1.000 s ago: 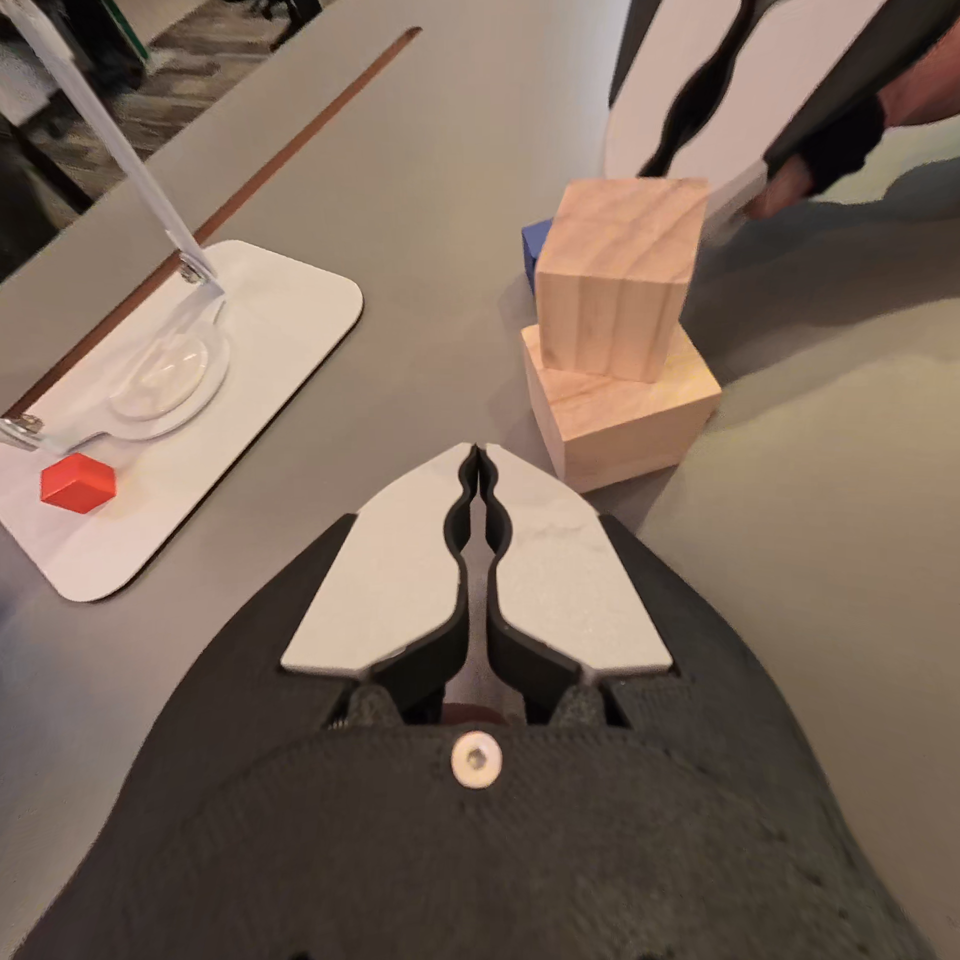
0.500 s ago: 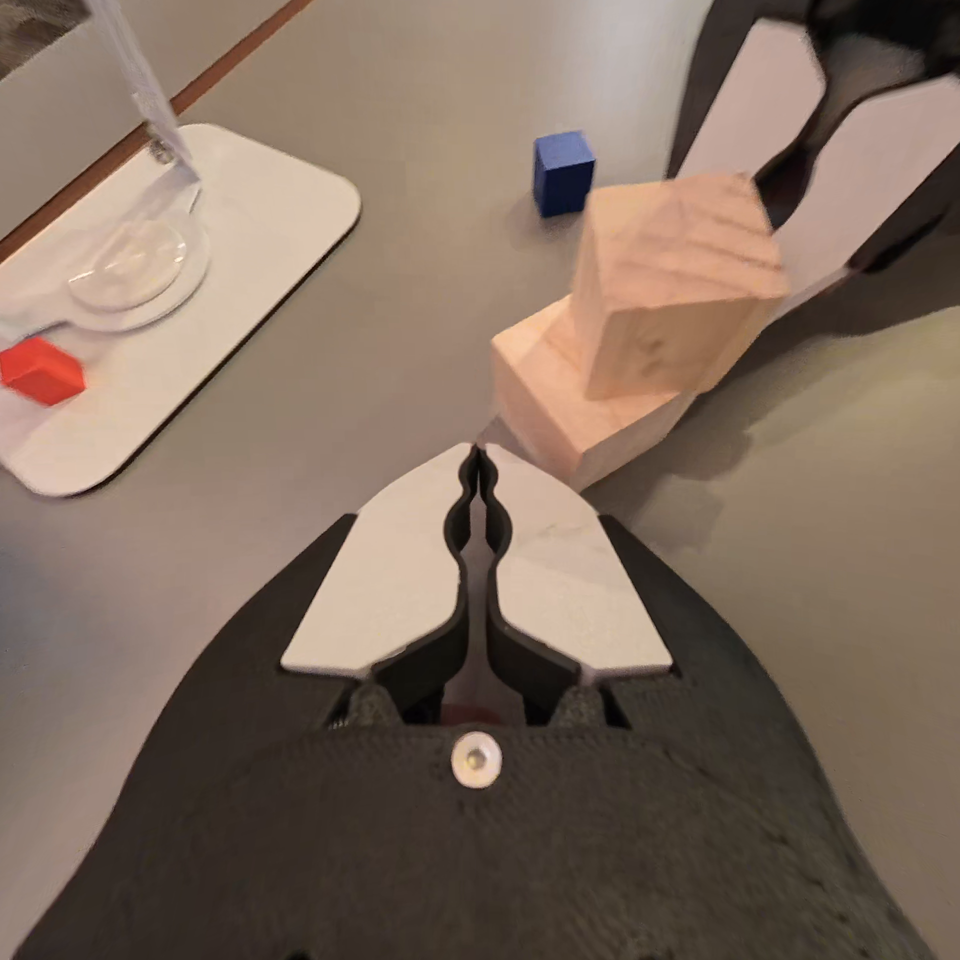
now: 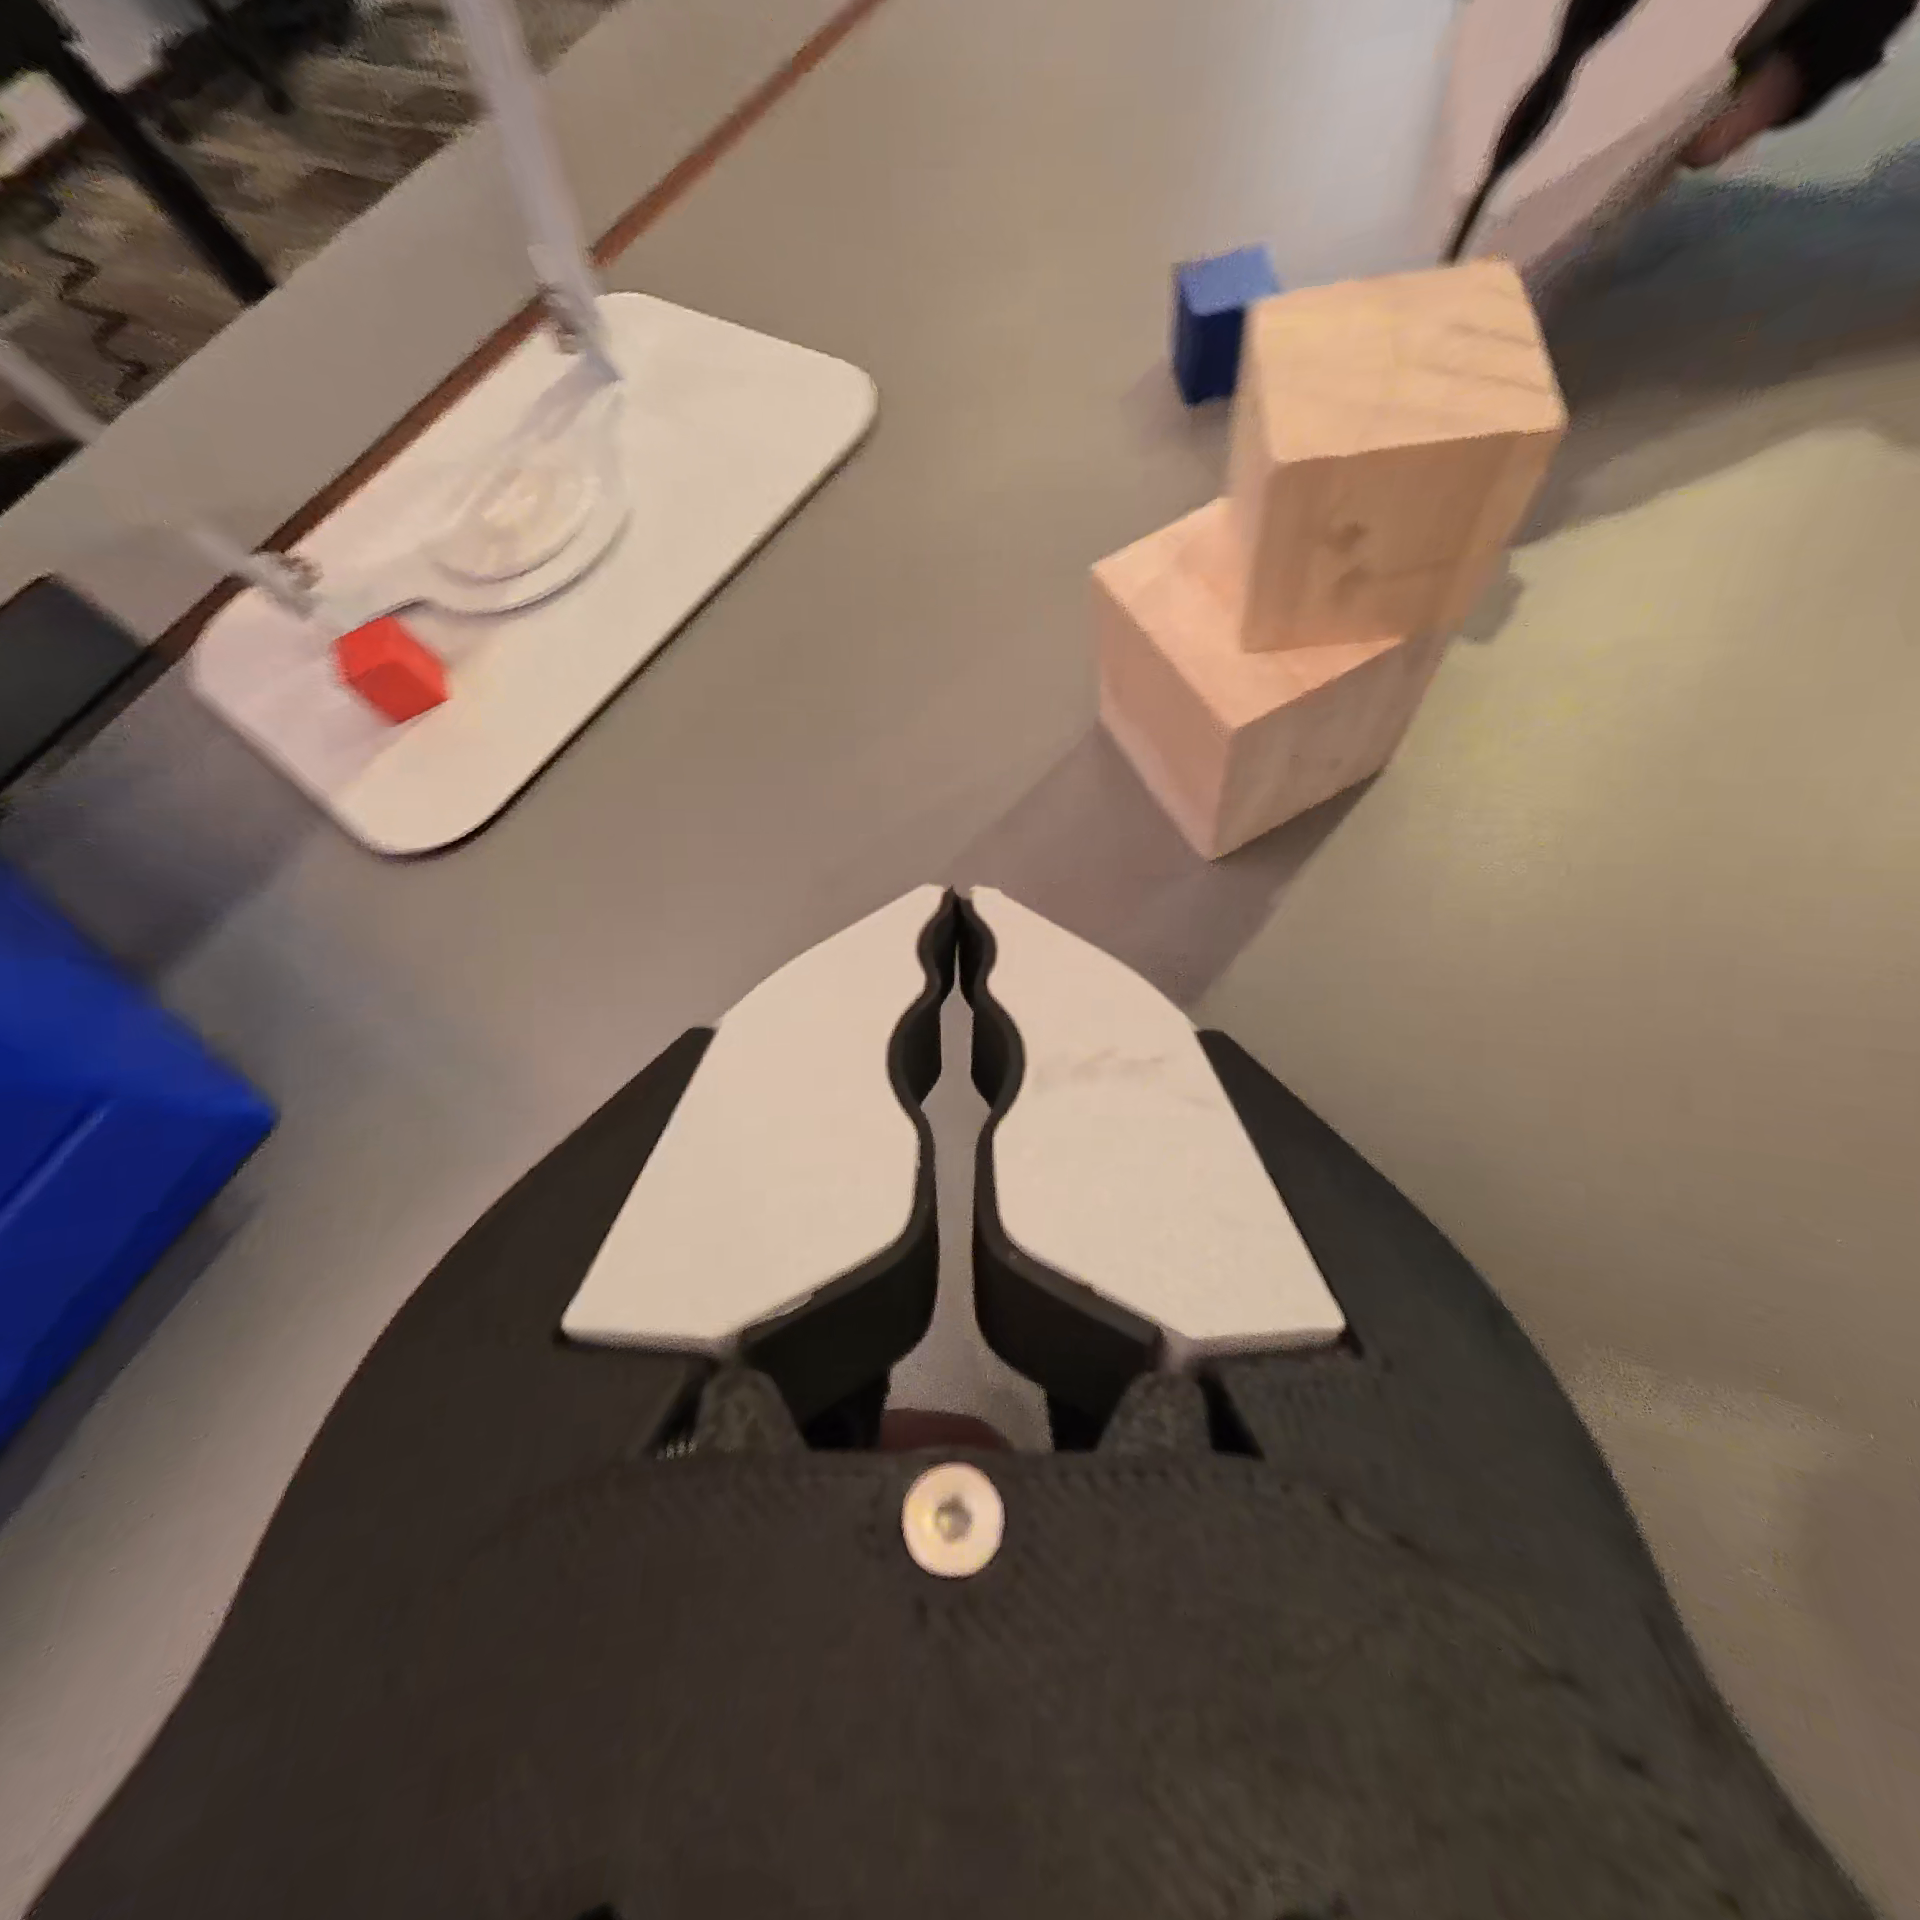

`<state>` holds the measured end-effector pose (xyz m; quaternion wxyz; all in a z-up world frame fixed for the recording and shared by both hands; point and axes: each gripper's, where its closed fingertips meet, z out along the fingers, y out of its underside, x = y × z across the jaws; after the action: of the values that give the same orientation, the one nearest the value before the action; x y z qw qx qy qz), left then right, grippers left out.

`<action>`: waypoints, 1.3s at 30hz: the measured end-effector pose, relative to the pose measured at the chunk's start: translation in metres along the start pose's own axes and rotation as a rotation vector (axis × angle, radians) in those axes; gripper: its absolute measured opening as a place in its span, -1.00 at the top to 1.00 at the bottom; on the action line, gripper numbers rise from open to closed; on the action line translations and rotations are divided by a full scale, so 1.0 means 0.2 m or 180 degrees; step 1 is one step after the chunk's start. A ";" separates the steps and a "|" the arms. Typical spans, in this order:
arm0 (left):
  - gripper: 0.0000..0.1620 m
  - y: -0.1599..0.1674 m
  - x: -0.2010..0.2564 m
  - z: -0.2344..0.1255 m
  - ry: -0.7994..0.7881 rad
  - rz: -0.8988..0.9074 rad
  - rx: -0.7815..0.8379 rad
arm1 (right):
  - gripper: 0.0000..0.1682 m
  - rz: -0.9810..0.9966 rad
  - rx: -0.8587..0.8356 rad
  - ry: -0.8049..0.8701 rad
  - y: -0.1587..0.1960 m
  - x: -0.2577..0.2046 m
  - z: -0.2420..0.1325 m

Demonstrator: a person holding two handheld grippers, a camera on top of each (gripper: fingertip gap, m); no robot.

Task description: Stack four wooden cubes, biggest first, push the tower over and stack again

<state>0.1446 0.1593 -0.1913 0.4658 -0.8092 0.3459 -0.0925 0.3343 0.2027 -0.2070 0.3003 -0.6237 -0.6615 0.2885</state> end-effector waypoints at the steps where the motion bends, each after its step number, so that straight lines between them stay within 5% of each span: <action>1: 1.00 0.01 -0.04 -0.04 -0.0078 -0.0106 0.0055 | 1.00 0.0036 0.0010 0.0033 0.02 0.02 -0.03; 6: 1.00 -0.08 -0.07 -0.10 -0.0319 -0.0401 0.0241 | 1.00 0.0212 0.0062 0.0195 0.12 0.14 -0.17; 13: 1.00 -0.47 0.43 0.43 -0.0088 0.0452 0.0196 | 1.00 0.0415 0.0099 0.0376 0.17 0.24 -0.24; 27: 1.00 -0.37 0.21 0.34 -0.0229 0.0152 0.0312 | 1.00 0.1047 0.0653 0.0477 0.14 0.34 -0.25; 35: 1.00 -0.40 0.27 0.34 0.0213 0.0145 0.0490 | 1.00 0.1002 0.0815 0.0541 0.12 0.38 -0.34; 39: 0.50 -0.41 0.37 0.45 0.0315 0.0178 0.0324 | 1.00 0.0900 0.0673 0.0568 0.14 0.37 -0.32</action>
<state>0.2816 0.2004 -0.1858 0.4911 -0.7689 0.3858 -0.1368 0.3976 0.2786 -0.1836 0.3781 -0.6985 -0.5041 0.3392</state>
